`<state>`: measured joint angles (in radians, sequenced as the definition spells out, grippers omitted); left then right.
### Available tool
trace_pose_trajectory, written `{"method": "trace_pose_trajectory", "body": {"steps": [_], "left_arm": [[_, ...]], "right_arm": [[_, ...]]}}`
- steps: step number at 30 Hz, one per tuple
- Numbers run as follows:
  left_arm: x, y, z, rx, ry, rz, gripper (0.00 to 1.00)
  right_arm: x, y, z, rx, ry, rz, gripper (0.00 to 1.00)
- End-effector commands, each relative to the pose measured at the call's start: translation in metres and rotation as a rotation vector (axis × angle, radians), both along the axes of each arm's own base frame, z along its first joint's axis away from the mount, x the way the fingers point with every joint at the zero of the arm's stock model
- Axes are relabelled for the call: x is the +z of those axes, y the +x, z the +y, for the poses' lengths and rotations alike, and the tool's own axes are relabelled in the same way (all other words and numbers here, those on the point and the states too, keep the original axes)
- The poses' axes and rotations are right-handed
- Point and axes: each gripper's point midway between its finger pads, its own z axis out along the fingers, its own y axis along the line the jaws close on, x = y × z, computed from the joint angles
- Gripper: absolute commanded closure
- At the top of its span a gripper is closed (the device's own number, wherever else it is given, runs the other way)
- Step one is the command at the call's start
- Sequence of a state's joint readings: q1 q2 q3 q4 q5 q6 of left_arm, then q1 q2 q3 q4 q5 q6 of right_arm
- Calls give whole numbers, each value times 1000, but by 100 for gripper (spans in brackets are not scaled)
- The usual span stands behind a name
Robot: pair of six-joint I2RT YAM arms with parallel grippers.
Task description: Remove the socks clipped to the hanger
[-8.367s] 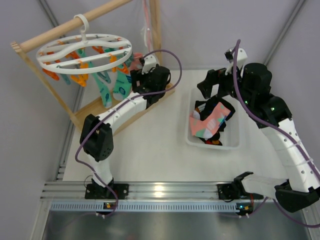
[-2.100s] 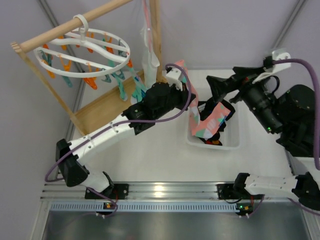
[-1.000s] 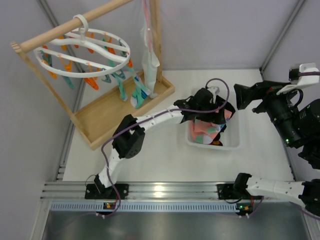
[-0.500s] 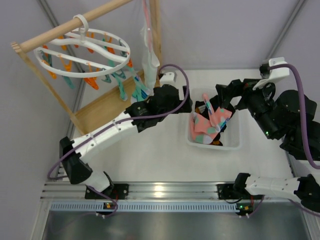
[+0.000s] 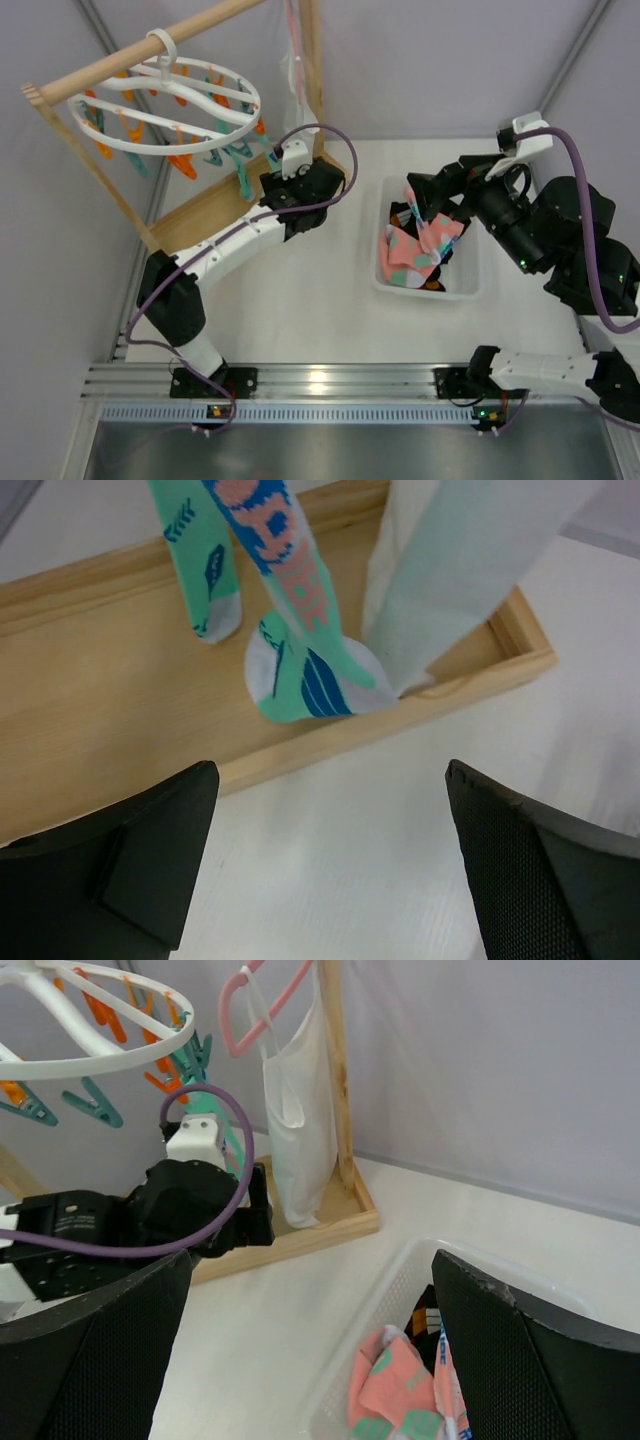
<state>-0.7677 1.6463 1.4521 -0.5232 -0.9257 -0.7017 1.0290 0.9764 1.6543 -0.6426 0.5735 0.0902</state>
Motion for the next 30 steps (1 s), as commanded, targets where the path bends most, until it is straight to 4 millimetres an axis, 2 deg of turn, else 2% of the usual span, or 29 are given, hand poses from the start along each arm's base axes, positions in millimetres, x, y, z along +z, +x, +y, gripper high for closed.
{"method": "trace_pose_trajectory", "body": {"steps": [1,7,8,10,13,15,17,18,19,21,22,23,24,25,26,27,28,29,30], "left_arm": [[7,21,24,104,8,-65,1],[11,57,26,81,0,-127,6],[5,64,27,85,8,-115,7],[7,70,30,105,10,-123,7],[-1,75,35,138,29,-118,12],[-11,77,39,158,37,-108,18],[-17,77,45,170,34,-98,28],[-20,77,47,175,28,-96,45],[-21,77,47,175,23,-95,54],[-20,75,50,173,11,-99,71],[-20,74,49,163,1,-98,86],[-10,70,49,155,-22,-112,93],[-17,64,50,149,-34,-101,97],[-13,59,51,144,-56,-108,100],[1,48,49,118,-101,-131,100],[-7,37,51,106,-102,-119,100],[-6,28,51,95,-107,-125,100],[14,14,45,60,-157,-174,100],[0,2,47,32,-140,-152,100]], "right_arm": [[17,-2,2,24,60,-40,1],[20,-3,5,46,33,-44,1],[19,-1,6,41,9,-46,1],[24,-1,4,39,-2,-56,1],[26,1,7,39,-36,-63,1],[29,4,7,34,-70,-82,1],[27,7,11,35,-96,-85,1],[27,8,11,32,-103,-87,0],[27,9,12,33,-109,-88,0],[24,14,15,25,-127,-81,1],[23,15,18,29,-120,-73,0],[21,20,19,21,-115,-60,1],[24,17,25,65,-93,-54,1],[25,18,29,92,-46,-30,1],[23,29,27,79,-37,-13,1],[31,30,27,96,-7,-12,1],[33,29,36,160,17,13,1],[29,45,42,157,12,39,0],[49,39,47,213,46,12,1]]}}
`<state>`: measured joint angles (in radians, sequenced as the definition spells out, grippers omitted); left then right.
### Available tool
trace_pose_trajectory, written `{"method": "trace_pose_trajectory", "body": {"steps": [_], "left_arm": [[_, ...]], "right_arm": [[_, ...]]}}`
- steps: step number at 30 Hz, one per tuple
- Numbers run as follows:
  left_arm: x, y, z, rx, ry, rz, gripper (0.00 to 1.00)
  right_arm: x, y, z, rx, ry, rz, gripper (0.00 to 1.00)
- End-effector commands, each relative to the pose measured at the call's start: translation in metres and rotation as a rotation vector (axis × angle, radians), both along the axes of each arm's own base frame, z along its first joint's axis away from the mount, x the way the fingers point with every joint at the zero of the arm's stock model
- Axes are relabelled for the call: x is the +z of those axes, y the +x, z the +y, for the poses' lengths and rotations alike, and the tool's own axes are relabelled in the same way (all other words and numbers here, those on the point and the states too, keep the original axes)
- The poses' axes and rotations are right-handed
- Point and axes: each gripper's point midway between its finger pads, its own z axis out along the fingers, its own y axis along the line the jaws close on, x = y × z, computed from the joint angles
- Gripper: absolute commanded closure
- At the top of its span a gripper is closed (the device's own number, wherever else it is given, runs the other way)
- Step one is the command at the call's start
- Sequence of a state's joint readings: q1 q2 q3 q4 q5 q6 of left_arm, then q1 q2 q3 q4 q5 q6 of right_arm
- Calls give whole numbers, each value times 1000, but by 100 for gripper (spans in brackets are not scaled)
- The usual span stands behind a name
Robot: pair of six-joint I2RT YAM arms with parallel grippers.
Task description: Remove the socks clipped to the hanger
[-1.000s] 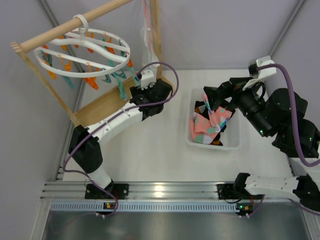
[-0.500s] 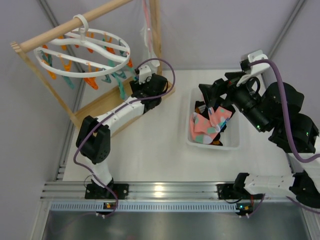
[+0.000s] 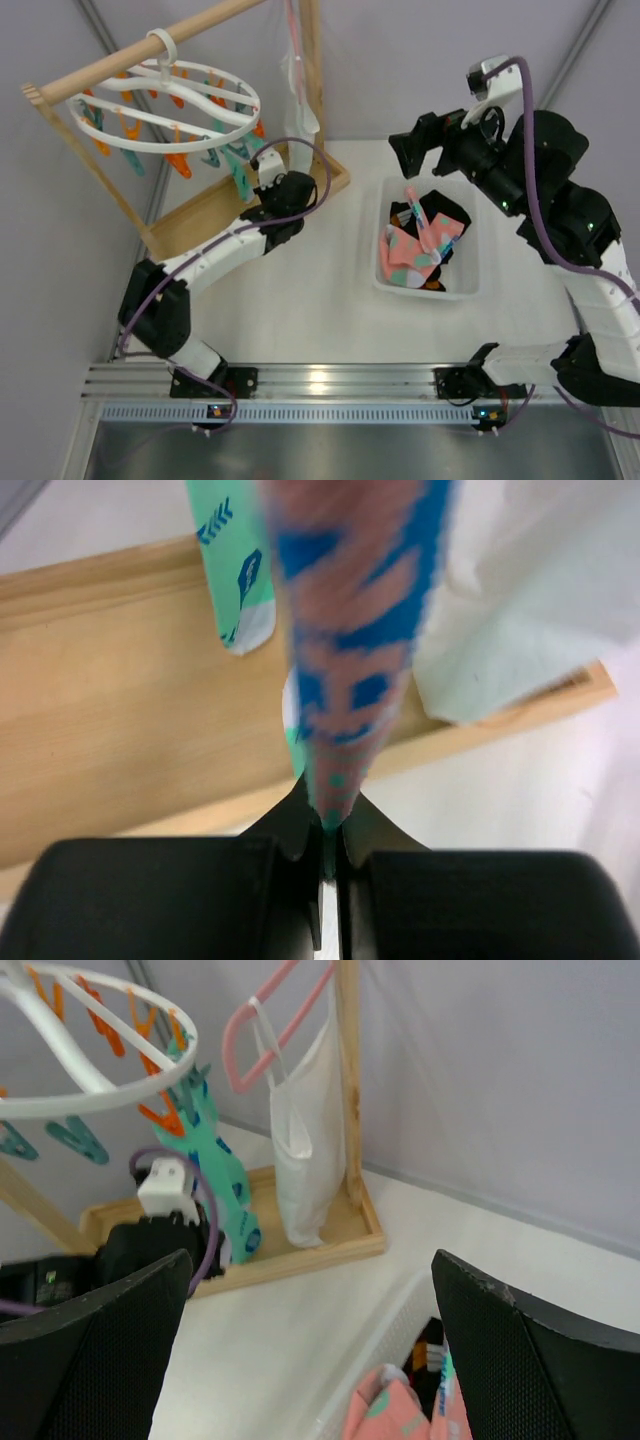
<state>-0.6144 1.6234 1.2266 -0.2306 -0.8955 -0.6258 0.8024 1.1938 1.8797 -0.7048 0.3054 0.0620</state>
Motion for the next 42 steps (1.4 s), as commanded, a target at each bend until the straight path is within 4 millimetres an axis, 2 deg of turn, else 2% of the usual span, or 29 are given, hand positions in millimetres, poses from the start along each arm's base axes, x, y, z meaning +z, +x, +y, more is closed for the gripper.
{"method": "trace_pose_trajectory", "body": {"steps": [1,2,3,4,5,7,8,9,11,13,14,17,22,24,25,26,27,30,31,35,37,42], "left_arm": [[43,-35,-11,-91,-135,-136,100],[59,-48,-13,-121,-168,-176,100],[57,-54,-14,-145,-173,-176,100],[47,-64,-12,-163,-169,-159,100],[53,-74,-11,-192,-190,-177,100],[53,-85,-14,-249,-211,-182,100],[38,-93,-11,-271,-197,-157,100],[51,-102,-7,-288,-225,-192,100],[41,-115,-2,-324,-230,-182,100],[52,-127,4,-353,-253,-222,100],[53,-130,5,-365,-257,-229,100],[50,-140,12,-382,-249,-224,100],[47,-145,9,-418,-234,-191,100],[46,-142,9,-414,-209,-172,100],[53,-139,8,-406,-207,-172,100],[50,-135,8,-393,-176,-147,100],[57,-131,7,-385,-169,-153,100],[62,-126,6,-357,-105,-153,100],[70,-125,5,-347,-93,-167,100],[78,-123,-6,-349,28,-162,100],[75,-123,-13,-348,79,-149,100],[78,-126,-27,-375,164,-140,100]], "right_arm": [[39,-7,29,193,140,15,1],[28,7,49,220,120,67,1],[48,-3,60,302,157,46,1],[49,-2,72,335,187,77,2],[38,11,93,367,188,119,3],[42,14,112,422,219,130,5],[32,18,131,449,213,152,5],[35,19,141,473,227,140,6],[24,24,163,515,238,174,7],[27,26,176,544,258,162,8],[19,30,187,561,254,174,8],[12,34,209,607,271,181,9],[-4,40,245,609,282,192,13],[-8,47,251,550,273,173,15],[-14,45,259,539,261,171,15],[-19,50,261,504,256,173,16],[-25,60,259,439,247,171,17],[-39,80,252,303,212,158,21],[-45,83,252,283,199,162,22],[-57,90,256,259,165,162,26],[-64,94,259,244,141,157,27],[-64,99,263,236,104,122,30]]}}
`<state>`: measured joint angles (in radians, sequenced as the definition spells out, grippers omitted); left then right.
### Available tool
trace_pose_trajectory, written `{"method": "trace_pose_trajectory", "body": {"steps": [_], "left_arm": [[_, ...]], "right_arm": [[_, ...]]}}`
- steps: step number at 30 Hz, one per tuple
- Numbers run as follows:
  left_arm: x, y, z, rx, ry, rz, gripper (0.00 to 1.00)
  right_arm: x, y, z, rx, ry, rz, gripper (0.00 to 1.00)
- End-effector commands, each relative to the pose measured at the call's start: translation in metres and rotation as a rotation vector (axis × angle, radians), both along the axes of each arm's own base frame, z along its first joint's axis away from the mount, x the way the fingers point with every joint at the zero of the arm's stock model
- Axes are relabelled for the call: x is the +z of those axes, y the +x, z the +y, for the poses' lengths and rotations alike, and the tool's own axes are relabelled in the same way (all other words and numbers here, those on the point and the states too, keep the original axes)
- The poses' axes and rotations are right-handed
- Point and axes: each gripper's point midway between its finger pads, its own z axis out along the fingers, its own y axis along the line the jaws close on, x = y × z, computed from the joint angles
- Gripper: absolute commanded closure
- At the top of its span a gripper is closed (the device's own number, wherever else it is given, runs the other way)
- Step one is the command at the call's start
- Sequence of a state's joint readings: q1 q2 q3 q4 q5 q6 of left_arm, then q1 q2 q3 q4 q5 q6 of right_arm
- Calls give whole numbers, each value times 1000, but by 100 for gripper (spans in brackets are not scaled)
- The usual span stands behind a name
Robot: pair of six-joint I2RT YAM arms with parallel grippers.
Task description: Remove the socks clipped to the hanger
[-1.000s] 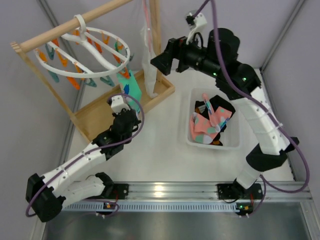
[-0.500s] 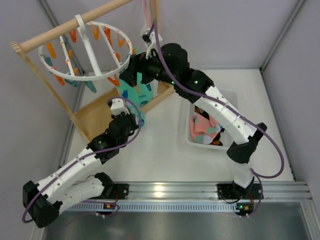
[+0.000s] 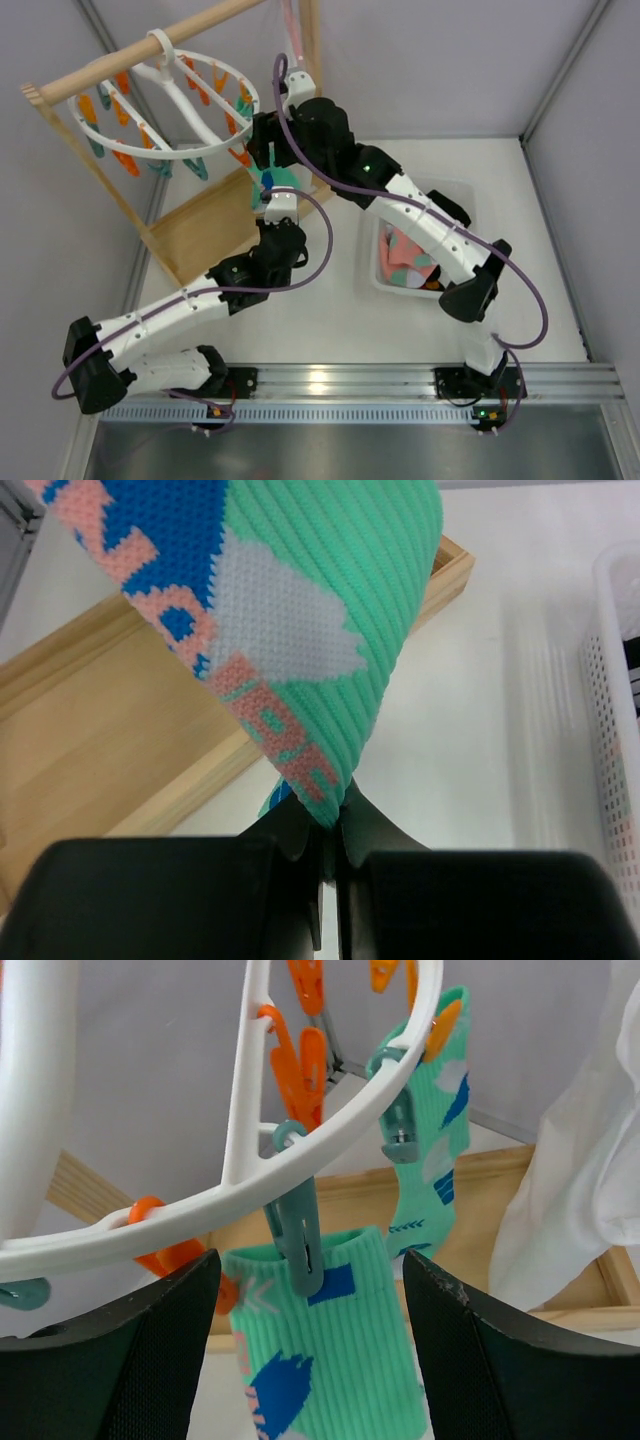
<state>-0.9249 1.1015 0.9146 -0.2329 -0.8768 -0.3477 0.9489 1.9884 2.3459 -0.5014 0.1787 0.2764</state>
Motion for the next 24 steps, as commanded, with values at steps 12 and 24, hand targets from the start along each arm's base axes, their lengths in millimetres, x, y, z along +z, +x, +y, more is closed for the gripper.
{"method": "trace_pose_trajectory", "body": {"steps": [12,24], "left_arm": [[26,8,-5,17,256,-56,100],[28,7,-12,-49,286,-51,100]], "right_arm": [[22,12,-2,-42,-76,-180,32],[25,-9,36,167,-2,-222,36]]}}
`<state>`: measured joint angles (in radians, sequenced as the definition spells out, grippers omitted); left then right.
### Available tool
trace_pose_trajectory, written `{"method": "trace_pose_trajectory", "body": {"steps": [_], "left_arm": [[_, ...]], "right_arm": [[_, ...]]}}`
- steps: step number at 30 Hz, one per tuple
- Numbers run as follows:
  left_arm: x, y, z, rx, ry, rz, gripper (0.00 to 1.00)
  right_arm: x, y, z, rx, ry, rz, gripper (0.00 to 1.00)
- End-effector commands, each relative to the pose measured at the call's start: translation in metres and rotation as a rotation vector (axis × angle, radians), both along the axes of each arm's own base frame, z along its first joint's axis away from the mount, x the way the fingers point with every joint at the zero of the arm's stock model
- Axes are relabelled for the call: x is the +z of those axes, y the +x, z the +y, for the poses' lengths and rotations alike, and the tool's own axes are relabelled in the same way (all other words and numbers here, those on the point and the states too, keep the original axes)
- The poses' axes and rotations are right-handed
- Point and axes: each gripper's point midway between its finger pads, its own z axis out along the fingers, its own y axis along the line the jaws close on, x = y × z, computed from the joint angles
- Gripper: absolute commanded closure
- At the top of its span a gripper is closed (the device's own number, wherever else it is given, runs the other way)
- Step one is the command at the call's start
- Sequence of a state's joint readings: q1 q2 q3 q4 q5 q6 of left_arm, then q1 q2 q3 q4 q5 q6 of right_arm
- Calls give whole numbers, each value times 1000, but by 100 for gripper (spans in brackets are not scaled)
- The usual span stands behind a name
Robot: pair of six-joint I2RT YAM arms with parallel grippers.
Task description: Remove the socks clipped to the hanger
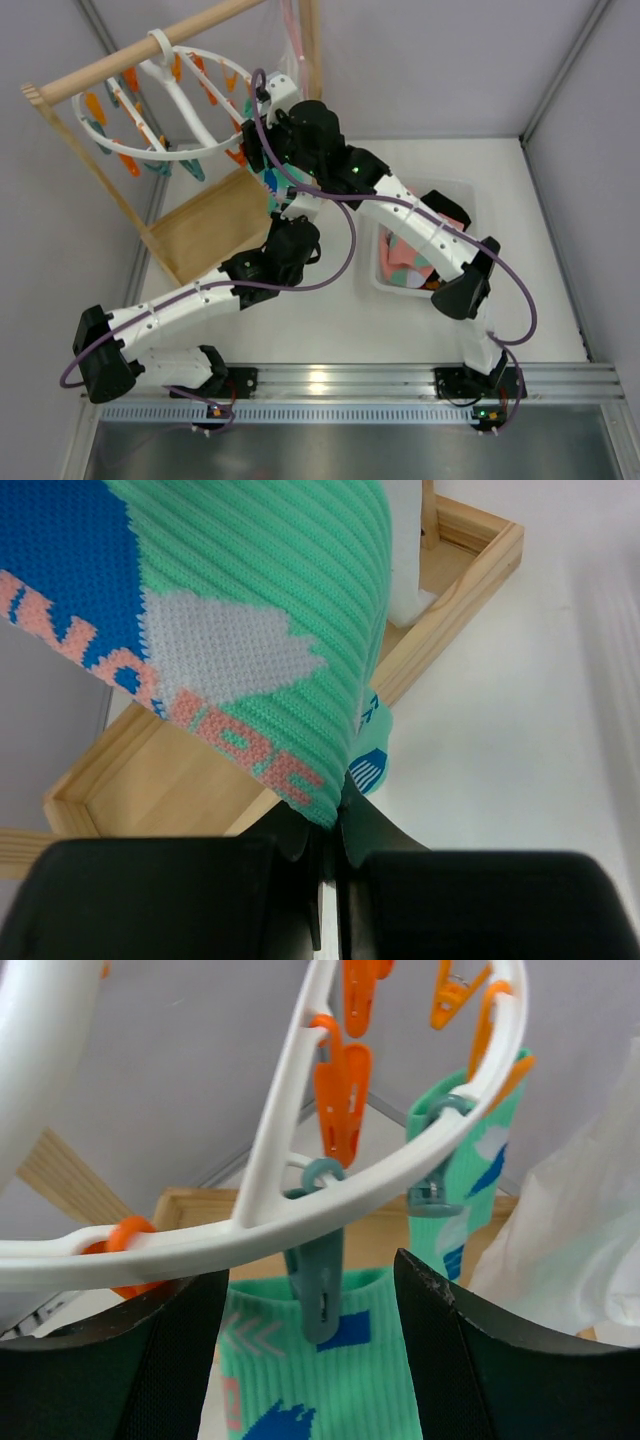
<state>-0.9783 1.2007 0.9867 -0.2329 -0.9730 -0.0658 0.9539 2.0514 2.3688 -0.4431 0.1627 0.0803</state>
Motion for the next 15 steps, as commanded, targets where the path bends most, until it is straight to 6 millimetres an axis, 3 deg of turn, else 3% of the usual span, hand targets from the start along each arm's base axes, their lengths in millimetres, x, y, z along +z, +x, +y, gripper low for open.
{"method": "trace_pose_trajectory", "body": {"steps": [1,2,8,12,15], "left_arm": [[22,3,-7,-20,-35,-37,100],[22,2,-7,-22,-36,-37,100],[22,0,-4,-26,-35,-40,100],[26,-1,-3,-32,-38,-44,100],[26,0,-5,-42,-34,-42,100]], "right_arm": [[39,-25,23,164,126,-71,36],[39,-31,28,214,133,-66,36],[38,-11,19,100,144,-90,35],[22,7,20,26,106,-98,35],[27,10,20,8,113,-114,37]]}}
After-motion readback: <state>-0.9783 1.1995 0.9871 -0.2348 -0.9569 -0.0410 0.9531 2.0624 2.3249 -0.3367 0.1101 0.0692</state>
